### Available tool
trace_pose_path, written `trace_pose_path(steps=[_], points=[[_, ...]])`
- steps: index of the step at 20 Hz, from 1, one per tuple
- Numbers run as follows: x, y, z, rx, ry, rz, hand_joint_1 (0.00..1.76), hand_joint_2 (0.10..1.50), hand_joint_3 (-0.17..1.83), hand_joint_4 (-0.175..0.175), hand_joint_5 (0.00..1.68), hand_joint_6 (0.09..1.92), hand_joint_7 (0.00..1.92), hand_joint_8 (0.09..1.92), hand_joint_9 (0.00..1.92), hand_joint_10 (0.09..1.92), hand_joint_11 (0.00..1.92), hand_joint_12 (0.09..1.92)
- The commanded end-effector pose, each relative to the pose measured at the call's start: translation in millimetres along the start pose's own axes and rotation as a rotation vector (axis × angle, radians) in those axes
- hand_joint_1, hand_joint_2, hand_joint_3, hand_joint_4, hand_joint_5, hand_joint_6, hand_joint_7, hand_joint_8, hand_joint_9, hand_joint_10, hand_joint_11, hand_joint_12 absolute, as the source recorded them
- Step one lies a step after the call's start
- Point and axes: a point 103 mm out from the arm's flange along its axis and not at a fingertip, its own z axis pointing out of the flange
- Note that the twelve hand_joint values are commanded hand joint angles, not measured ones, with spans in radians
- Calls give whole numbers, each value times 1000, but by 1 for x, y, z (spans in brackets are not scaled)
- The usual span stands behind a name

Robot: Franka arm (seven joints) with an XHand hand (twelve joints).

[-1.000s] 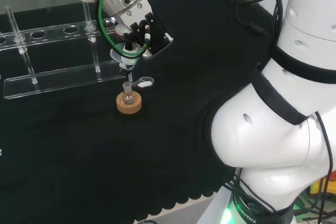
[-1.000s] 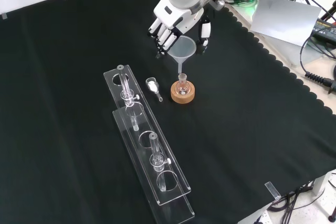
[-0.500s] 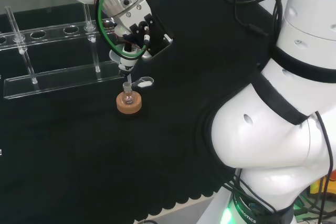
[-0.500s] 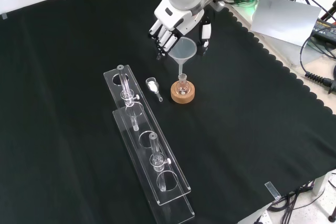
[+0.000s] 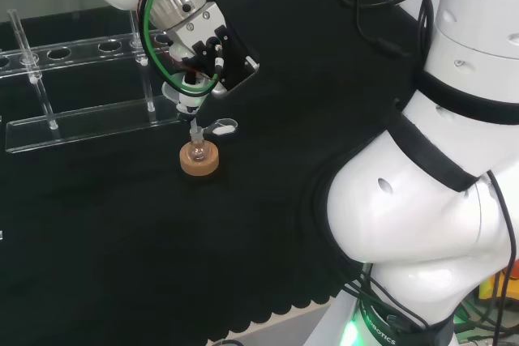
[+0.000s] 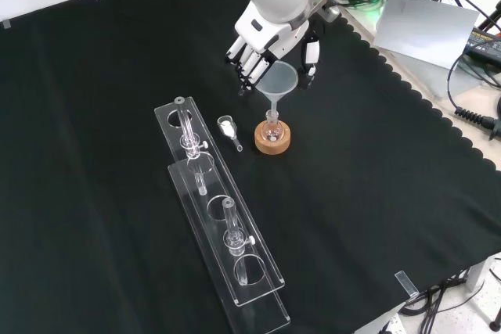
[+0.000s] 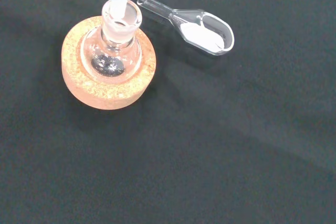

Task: Place the funnel on the round-bottom flask.

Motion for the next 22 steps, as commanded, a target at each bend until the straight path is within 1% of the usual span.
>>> trace_pose_path(steps=[1,6,13,22], points=[[0,0,0,2,-7,1,720,746,490,-43,532,87,469,682,663,557,239,1372],[0,1,1,5,-1,0,719,746,490,-43,533,87,468,682,662,557,240,1372],[1,4,2,15,-15,8,719,746,491,-43,533,87,467,683,662,558,240,1372],[-1,6,6,8,-19,4,719,746,491,-43,534,87,466,684,661,559,240,1372]])
